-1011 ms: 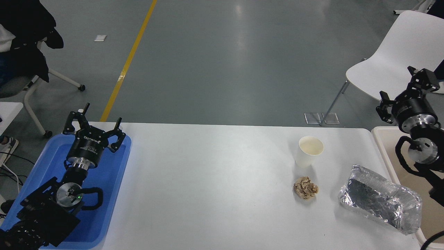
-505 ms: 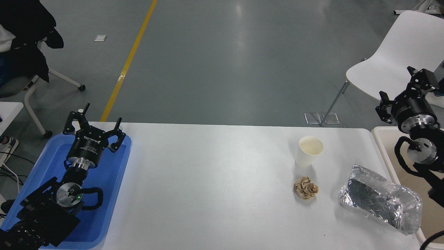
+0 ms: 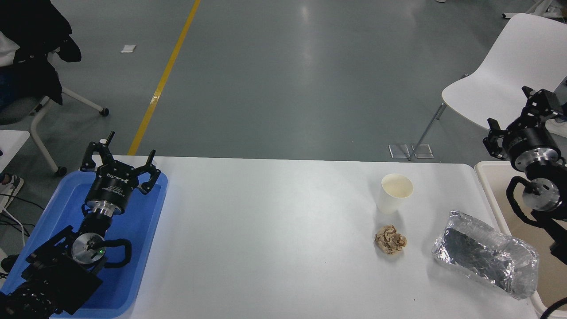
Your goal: Pick up paper cup place in dustbin
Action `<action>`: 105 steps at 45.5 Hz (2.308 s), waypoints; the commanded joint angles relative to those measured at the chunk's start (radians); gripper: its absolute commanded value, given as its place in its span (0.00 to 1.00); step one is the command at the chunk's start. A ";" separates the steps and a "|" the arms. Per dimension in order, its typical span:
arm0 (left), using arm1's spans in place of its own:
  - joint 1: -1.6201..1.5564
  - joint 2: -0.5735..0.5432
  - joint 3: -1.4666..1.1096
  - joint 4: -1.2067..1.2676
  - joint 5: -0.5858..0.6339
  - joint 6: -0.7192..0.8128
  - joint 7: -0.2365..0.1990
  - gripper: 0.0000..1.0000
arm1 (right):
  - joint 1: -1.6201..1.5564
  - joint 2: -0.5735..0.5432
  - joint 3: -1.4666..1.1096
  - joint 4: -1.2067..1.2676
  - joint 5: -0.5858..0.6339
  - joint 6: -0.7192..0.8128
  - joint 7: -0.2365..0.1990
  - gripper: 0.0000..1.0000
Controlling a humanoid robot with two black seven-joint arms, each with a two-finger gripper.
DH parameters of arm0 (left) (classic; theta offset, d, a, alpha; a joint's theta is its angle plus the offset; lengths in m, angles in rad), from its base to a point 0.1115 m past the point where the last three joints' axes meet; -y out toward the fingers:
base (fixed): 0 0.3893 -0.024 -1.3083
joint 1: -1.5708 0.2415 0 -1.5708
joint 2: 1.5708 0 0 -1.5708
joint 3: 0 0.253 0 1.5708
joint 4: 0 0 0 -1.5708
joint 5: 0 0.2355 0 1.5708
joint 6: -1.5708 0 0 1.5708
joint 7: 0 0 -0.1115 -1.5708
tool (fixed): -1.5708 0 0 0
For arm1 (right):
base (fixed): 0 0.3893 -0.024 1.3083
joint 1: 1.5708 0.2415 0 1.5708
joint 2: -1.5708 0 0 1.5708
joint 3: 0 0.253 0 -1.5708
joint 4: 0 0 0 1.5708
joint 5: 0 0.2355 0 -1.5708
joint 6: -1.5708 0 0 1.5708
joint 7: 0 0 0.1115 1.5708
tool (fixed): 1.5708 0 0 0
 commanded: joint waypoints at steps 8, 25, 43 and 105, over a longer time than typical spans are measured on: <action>0.000 0.000 0.000 0.000 0.000 0.000 0.000 1.00 | -0.001 -0.001 -0.046 0.001 -0.039 -0.001 0.001 1.00; 0.000 0.000 0.000 0.000 0.000 0.000 0.000 1.00 | 0.113 -0.144 -0.364 0.004 -0.045 0.007 -0.001 1.00; 0.000 0.000 0.000 0.000 0.000 0.000 0.000 1.00 | 0.574 -0.273 -1.124 0.015 -0.136 0.215 -0.002 1.00; 0.000 -0.002 0.000 0.000 0.000 0.000 0.000 1.00 | 1.397 0.223 -2.135 0.394 -0.346 0.746 -0.048 1.00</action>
